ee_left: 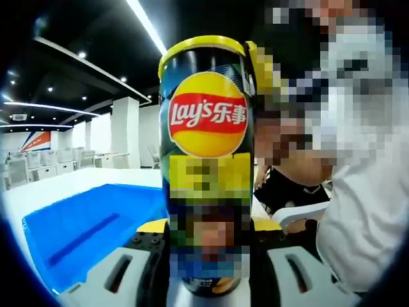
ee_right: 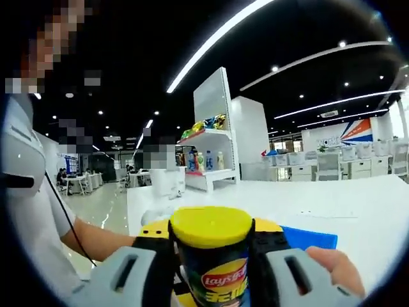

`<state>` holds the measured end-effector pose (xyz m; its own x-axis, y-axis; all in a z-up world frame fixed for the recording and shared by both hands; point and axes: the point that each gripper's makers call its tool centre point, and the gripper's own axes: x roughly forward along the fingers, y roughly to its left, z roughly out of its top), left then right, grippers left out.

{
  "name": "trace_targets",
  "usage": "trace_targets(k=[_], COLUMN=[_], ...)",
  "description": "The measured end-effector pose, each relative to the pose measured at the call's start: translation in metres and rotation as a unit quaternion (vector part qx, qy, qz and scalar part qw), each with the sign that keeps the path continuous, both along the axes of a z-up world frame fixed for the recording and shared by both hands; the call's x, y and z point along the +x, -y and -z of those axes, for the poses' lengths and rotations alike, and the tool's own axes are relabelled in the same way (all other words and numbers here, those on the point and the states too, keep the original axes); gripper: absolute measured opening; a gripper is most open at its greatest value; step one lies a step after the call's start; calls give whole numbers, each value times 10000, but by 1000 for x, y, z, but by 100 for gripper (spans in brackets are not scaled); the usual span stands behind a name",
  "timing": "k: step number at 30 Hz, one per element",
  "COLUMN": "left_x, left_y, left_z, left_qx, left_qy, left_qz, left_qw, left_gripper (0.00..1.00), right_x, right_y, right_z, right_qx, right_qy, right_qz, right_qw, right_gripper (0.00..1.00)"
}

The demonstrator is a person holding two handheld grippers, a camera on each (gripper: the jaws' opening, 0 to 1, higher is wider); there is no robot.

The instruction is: Open the lid of the chip container on the table, take out the chips, place them into the box in front of the container, and close the lid

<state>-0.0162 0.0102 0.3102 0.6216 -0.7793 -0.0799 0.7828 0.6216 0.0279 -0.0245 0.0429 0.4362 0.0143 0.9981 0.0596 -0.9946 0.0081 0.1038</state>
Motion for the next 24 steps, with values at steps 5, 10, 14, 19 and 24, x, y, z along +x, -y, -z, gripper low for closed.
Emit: trace_targets(k=[5, 10, 14, 19, 24], left_x=[1, 1, 2, 2, 3], left_y=[-1, -2, -1, -1, 0], left_z=[0, 0, 0, -1, -1], left_qx=[-36, -147, -150, -158, -156], left_qy=[-16, 20, 33, 31, 36], left_qz=[-17, -17, -17, -19, -15], left_qw=[10000, 9999, 9999, 9999, 9999], left_gripper=[47, 48, 48, 48, 48], right_x=[-1, -1, -3, -4, -5], right_y=[-2, -3, -2, 2, 5], right_z=[1, 1, 0, -10, -19], right_qx=[19, 149, 215, 527, 550], right_qy=[204, 214, 210, 16, 194], right_qz=[-28, -72, -101, -227, -201], right_qw=[9998, 9996, 9995, 9983, 9981], right_gripper=[40, 42, 42, 42, 42])
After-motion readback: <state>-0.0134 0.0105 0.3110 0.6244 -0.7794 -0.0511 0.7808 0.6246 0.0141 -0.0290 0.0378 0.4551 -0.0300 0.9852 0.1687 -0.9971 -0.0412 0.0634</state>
